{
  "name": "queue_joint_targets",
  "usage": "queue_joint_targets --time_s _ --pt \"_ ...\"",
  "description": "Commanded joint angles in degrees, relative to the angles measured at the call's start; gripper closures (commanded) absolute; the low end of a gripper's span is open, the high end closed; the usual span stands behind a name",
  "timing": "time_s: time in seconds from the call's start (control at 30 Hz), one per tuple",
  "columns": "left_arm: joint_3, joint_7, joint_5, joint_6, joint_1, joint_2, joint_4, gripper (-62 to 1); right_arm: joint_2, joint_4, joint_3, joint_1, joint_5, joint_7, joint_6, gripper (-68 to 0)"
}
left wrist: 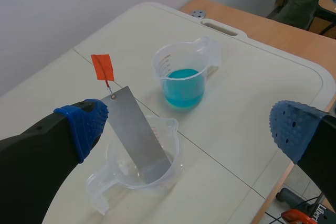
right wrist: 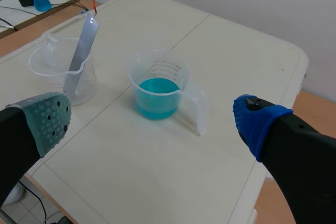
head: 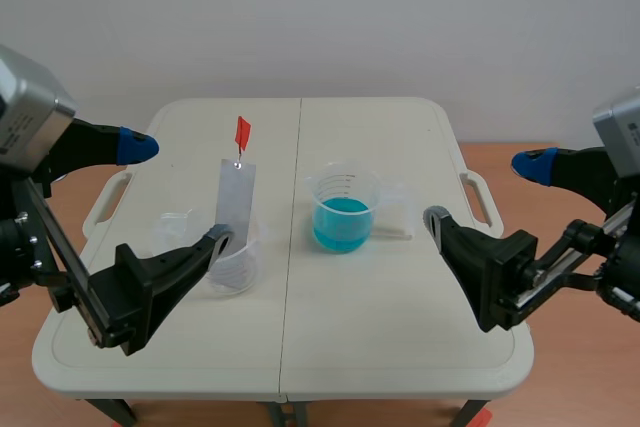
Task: Hold the metal plate by the orange handle, dip it into the blue solution, take it out and point at it, then put the plate back in the beaker on the left.
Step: 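Return to the home posture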
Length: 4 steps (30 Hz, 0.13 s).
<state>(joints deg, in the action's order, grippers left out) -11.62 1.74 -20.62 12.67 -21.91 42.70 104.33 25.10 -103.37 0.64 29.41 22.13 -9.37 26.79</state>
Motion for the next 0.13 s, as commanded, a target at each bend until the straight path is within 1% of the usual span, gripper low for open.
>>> queue_joint_targets --time_s 0.0,0.1 --pt "0.1 0.8 -0.5 0.0 0.0 -0.1 0.3 -62.3 0.3 -1.1 -0.3 -0.7 0.6 -0.9 0.0 -64.4" --pt "0.1 0.8 -0.5 0.0 0.0 -0.1 0.3 -62.3 0.3 -1.1 -0.3 -0.7 0.6 -0.9 0.0 -64.4"
